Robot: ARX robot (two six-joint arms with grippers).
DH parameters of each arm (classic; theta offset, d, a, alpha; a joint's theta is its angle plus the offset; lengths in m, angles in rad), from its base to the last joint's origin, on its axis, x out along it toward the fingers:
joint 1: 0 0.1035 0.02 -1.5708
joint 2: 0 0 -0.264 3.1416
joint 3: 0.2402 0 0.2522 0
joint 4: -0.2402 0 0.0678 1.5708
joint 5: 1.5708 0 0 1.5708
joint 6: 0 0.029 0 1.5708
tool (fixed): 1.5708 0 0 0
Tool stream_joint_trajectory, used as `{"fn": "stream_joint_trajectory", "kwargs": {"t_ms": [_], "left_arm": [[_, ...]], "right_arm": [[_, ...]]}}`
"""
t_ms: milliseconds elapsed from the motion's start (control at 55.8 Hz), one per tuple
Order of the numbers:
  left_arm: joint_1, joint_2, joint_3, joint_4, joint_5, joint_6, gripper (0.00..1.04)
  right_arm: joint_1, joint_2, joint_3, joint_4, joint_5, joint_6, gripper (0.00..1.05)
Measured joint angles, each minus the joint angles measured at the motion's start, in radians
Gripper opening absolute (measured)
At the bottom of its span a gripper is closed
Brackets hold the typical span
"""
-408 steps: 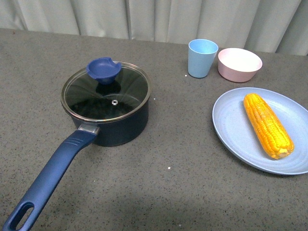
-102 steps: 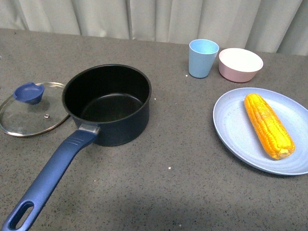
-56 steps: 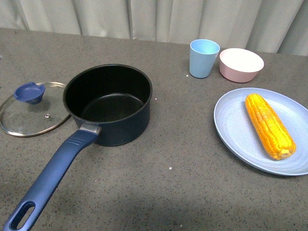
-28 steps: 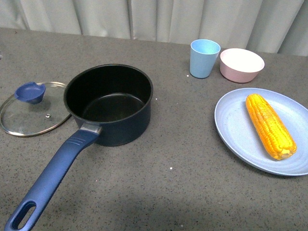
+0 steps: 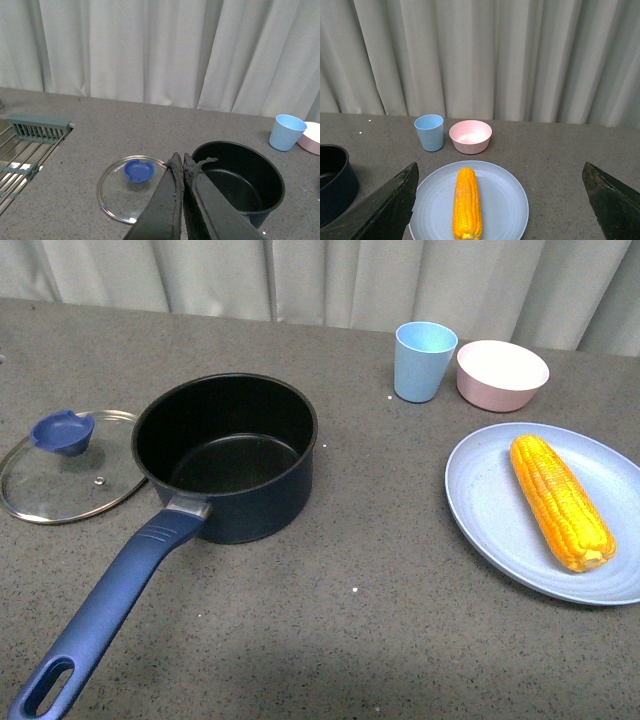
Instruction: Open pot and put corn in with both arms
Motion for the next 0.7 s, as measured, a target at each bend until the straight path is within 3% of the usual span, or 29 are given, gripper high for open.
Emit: {"fn": "stream_joint_trajectory", "kwargs": {"t_ms": [287,394,538,699], "left_arm": [[0.000,-0.081,0.000,-0.082,0.000,0.000,0.04],[0.000,-0.218,0.000,-0.245,0.000,0.000,0.04],[0.000,-0.248,0.000,-0.256,0.000,0.000,0.04],[0.000,-0.249,0.000,-0.256,0.000,0.000,0.31]], "right_arm": [[0.000,0.000,0.000,0.000,0.000,0.000,0.96],[0.000,0.000,0.000,0.000,0.000,0.000,0.96],[0.000,0.000,0.000,0.000,0.000,0.000,0.96],[0.000,0.000,0.000,0.000,0.000,0.000,0.96]]}}
